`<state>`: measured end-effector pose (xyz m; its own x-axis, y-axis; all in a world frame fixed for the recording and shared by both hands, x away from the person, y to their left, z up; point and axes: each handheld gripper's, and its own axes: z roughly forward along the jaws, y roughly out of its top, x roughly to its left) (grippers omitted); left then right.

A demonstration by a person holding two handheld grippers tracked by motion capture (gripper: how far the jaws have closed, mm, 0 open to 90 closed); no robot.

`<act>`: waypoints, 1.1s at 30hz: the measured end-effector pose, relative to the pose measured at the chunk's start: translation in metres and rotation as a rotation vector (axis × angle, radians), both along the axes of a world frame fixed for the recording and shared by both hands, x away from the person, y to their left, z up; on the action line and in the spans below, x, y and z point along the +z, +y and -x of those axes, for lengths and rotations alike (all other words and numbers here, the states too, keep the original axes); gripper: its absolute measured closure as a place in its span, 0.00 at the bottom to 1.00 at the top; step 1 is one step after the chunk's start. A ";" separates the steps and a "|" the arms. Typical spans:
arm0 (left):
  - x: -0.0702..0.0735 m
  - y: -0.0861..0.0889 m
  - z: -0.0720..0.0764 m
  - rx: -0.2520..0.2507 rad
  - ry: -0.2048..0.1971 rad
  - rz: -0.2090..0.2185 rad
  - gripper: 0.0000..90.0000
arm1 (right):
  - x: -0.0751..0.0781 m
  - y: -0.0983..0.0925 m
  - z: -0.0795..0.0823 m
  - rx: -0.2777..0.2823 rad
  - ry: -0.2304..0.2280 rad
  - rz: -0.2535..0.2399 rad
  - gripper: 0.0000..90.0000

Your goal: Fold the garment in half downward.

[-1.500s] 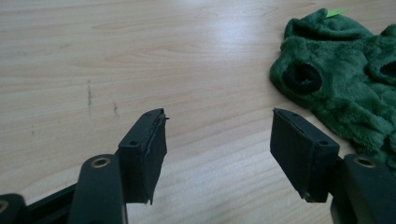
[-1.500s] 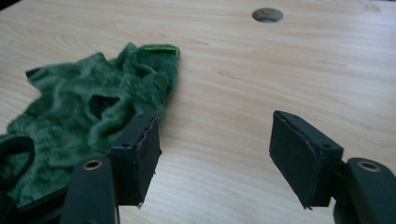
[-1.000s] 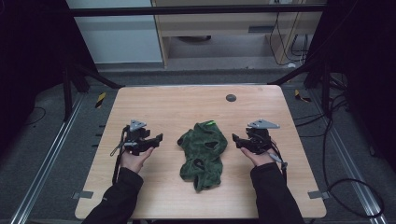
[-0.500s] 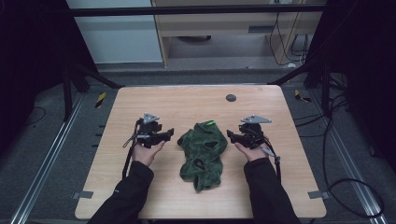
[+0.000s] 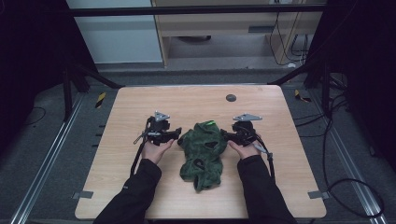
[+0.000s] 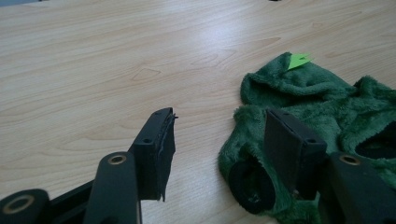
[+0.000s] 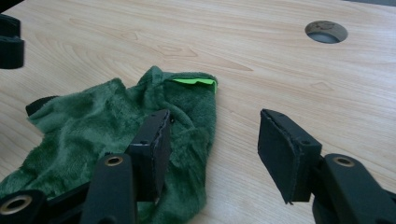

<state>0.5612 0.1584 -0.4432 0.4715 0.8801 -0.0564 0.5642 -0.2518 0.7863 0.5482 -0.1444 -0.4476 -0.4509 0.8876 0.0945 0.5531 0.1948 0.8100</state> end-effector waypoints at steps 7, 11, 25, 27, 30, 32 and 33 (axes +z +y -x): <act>-0.007 -0.013 -0.009 -0.016 0.021 -0.011 0.48 | -0.008 0.006 -0.009 -0.001 0.022 0.006 0.51; -0.014 -0.019 -0.014 -0.023 0.037 -0.024 0.49 | -0.013 0.007 -0.011 0.003 0.034 0.010 0.52; -0.039 -0.030 -0.026 -0.046 0.109 -0.038 0.57 | -0.032 0.014 -0.020 0.034 0.106 0.044 0.62; -0.041 -0.030 -0.026 -0.045 0.117 -0.032 0.62 | -0.036 0.016 -0.022 0.042 0.114 0.063 0.66; -0.042 -0.031 -0.026 -0.053 0.124 -0.031 0.67 | -0.038 0.015 -0.023 0.045 0.128 0.058 0.69; -0.043 -0.032 -0.026 -0.060 0.132 -0.031 0.70 | -0.040 0.015 -0.024 0.048 0.136 0.059 0.71; -0.044 -0.033 -0.026 -0.062 0.136 -0.031 0.71 | -0.041 0.015 -0.024 0.049 0.144 0.058 0.72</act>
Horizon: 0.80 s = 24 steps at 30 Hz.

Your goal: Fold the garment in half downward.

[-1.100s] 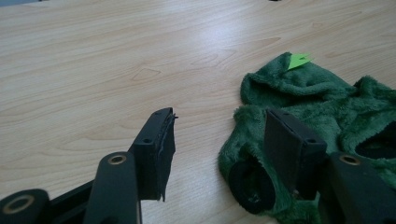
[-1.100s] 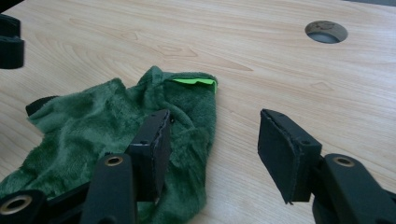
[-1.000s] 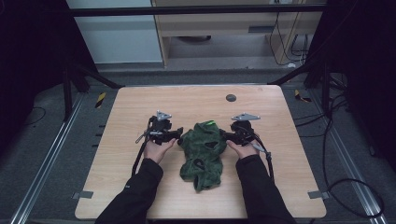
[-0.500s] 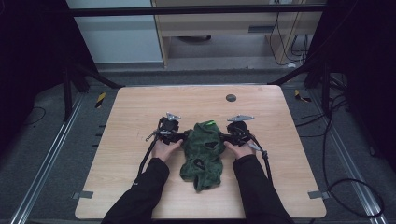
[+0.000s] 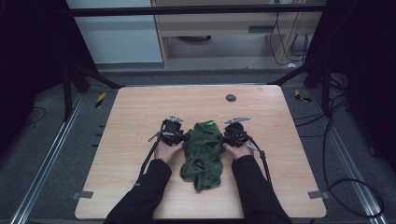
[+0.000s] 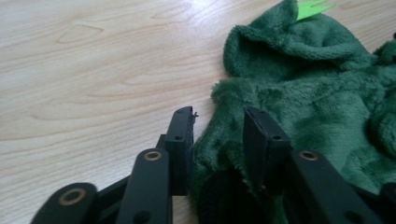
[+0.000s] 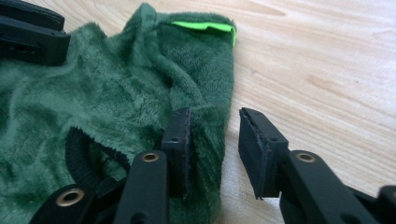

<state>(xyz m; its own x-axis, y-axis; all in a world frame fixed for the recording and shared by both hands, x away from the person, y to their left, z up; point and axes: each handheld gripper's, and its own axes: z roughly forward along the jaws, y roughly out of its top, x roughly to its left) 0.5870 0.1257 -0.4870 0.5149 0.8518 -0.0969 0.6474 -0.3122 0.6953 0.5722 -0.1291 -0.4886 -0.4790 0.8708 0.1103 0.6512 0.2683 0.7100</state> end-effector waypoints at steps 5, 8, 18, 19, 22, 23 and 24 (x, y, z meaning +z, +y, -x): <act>-0.004 -0.002 0.000 -0.005 0.017 0.002 0.80 | -0.004 0.002 0.000 0.013 0.020 0.008 0.78; -0.004 -0.002 0.000 -0.011 0.023 0.005 0.84 | -0.004 0.003 0.000 0.018 0.023 0.007 0.80; -0.004 -0.004 -0.001 -0.011 0.035 -0.007 0.96 | -0.006 0.005 0.000 0.031 0.031 0.008 0.90; -0.004 -0.005 -0.001 -0.007 0.039 -0.006 0.96 | -0.006 0.004 0.000 0.032 0.034 0.005 0.90; -0.003 -0.005 -0.001 -0.007 0.039 -0.009 0.97 | -0.006 0.004 0.000 0.025 0.045 -0.013 0.92; -0.003 -0.005 -0.001 -0.007 0.039 -0.006 0.98 | -0.005 0.004 0.000 0.024 0.043 -0.012 0.93; -0.003 -0.004 -0.001 -0.006 0.040 -0.004 0.98 | -0.005 0.004 0.000 0.023 0.042 -0.011 0.93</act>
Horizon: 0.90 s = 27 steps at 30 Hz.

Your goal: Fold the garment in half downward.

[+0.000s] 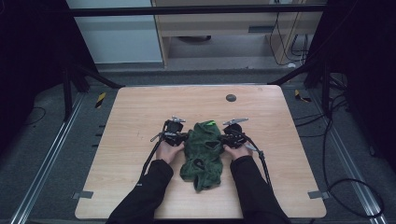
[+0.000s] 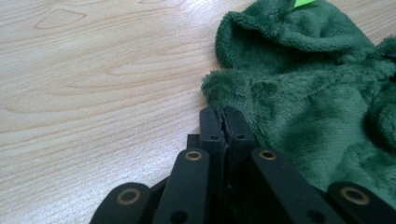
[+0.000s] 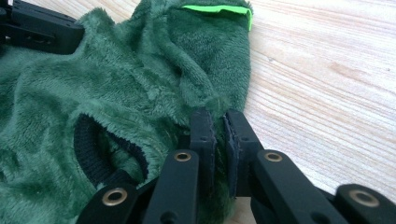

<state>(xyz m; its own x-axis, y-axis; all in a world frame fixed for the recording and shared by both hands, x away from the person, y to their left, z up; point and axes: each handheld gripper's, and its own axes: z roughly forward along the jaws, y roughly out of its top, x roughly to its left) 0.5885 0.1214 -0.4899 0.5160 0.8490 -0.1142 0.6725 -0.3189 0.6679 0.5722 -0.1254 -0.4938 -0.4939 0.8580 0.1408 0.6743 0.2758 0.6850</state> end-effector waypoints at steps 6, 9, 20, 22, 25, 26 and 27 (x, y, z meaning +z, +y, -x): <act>0.008 0.003 0.003 -0.005 -0.023 0.019 0.98 | 0.006 -0.002 0.002 0.006 -0.029 -0.006 0.94; 0.016 0.005 0.006 -0.020 -0.040 0.025 0.98 | 0.012 -0.003 0.005 0.008 -0.042 -0.018 0.94; 0.047 0.011 0.025 -0.053 -0.112 0.054 0.99 | 0.039 -0.010 0.019 0.055 -0.113 -0.064 0.94; 0.051 0.011 0.029 -0.059 -0.123 0.055 0.98 | 0.042 -0.011 0.023 0.064 -0.123 -0.067 0.94; 0.057 0.013 0.035 -0.068 -0.136 0.054 0.98 | 0.047 -0.012 0.028 0.080 -0.142 -0.076 0.94; 0.058 0.013 0.037 -0.070 -0.138 0.053 0.99 | 0.048 -0.012 0.030 0.088 -0.146 -0.080 0.94; 0.060 0.014 0.039 -0.072 -0.143 0.054 0.99 | 0.049 -0.012 0.031 0.089 -0.148 -0.082 0.94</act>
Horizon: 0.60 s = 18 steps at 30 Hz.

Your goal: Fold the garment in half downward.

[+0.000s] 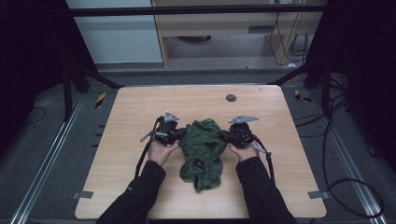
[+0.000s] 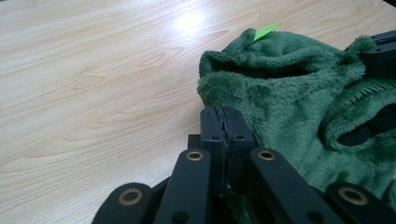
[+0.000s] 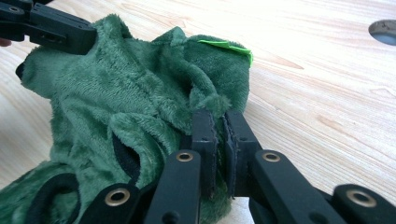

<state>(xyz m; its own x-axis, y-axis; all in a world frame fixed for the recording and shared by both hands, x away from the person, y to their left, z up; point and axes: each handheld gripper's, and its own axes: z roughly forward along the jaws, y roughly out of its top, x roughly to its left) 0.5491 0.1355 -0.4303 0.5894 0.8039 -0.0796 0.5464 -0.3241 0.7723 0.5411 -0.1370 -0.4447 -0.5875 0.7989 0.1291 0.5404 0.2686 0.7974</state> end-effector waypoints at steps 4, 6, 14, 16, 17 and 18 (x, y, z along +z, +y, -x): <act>0.003 0.001 0.009 -0.009 -0.004 0.001 0.98 | 0.003 0.002 0.004 0.012 -0.012 -0.006 0.94; 0.004 0.002 0.014 -0.018 -0.012 -0.004 0.99 | 0.005 0.003 0.007 0.018 -0.019 -0.012 0.94; 0.011 0.011 0.030 -0.022 -0.039 0.002 0.98 | 0.012 0.010 0.016 0.053 -0.045 -0.026 0.94; 0.012 0.012 0.034 -0.018 -0.050 0.003 0.99 | 0.013 0.012 0.017 0.062 -0.051 -0.023 0.94; 0.012 0.013 0.036 -0.016 -0.054 0.002 0.98 | 0.013 0.012 0.018 0.067 -0.055 -0.020 0.94; 0.012 0.014 0.037 -0.016 -0.053 0.004 0.99 | 0.013 0.012 0.018 0.070 -0.057 -0.021 0.94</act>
<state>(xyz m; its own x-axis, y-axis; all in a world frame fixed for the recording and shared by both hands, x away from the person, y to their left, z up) 0.5121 0.1494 -0.4186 0.6056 0.7942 -0.0512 0.4997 -0.3294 0.8011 0.5229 -0.1246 -0.4318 -0.6485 0.7532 0.1101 0.4746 0.2871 0.8320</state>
